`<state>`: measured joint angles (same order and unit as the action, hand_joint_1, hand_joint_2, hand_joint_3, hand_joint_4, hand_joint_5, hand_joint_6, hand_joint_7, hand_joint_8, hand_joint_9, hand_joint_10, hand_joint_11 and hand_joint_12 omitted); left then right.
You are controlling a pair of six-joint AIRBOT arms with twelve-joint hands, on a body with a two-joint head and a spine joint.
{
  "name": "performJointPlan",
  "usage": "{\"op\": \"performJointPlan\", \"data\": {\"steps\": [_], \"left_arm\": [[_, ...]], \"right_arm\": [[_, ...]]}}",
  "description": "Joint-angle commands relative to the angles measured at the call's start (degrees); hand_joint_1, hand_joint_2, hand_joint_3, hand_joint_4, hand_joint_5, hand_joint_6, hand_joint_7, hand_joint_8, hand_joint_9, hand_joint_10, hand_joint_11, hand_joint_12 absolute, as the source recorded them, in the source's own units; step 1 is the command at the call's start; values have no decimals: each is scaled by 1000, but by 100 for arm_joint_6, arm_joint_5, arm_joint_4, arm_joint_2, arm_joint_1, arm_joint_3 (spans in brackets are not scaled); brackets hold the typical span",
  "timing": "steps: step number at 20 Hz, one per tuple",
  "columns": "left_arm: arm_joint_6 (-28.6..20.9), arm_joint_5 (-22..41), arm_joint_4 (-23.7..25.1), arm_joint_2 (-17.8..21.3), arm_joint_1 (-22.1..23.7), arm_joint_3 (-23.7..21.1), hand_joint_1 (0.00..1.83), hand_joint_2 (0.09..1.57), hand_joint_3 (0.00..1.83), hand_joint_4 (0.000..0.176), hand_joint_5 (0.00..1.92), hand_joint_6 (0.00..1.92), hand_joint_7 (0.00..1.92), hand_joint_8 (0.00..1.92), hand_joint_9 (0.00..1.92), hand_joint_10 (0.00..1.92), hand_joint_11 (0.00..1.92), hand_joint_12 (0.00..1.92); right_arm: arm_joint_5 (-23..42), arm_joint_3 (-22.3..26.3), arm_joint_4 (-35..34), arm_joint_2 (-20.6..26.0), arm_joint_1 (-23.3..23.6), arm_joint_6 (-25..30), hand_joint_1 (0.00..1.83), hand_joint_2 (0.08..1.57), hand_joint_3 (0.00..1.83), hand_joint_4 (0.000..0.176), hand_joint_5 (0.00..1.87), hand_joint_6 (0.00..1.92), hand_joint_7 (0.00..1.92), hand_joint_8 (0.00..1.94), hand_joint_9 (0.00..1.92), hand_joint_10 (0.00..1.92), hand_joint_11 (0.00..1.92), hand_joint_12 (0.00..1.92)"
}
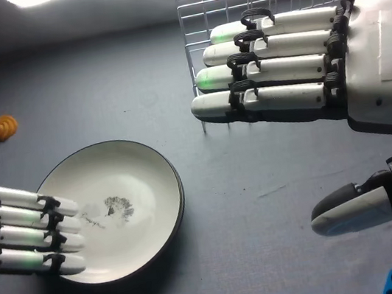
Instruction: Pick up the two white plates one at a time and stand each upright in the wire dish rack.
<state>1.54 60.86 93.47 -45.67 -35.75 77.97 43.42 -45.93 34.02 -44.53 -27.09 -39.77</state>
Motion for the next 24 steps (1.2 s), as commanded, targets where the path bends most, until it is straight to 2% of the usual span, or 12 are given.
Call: {"op": "performJointPlan", "data": {"steps": [1,6,13,24], "left_arm": [[-33,229,-330,12,83,62,0,1053,7,0,0,0,0,0,0,0,0,0],[-203,228,-245,-363,174,621,0,1045,3,0,0,0,0,0,0,0,0,0],[-297,235,-26,-728,168,1223,0,1045,2,0,0,0,0,0,0,0,0,0],[-325,261,123,-859,-10,1395,0,1049,3,0,0,0,0,0,0,0,0,0]], "right_arm": [[641,-2,-239,1,37,-9,0,1122,1,0,0,0,0,0,0,0,0,0],[606,-124,-257,-125,81,19,0,1120,0,0,0,0,0,0,0,0,0,0],[444,-412,-80,-551,178,23,0,1121,0,0,0,0,0,0,3,1,0,0],[385,-485,78,-615,82,-85,0,1128,2,0,0,0,3,1,12,5,0,0]]}}
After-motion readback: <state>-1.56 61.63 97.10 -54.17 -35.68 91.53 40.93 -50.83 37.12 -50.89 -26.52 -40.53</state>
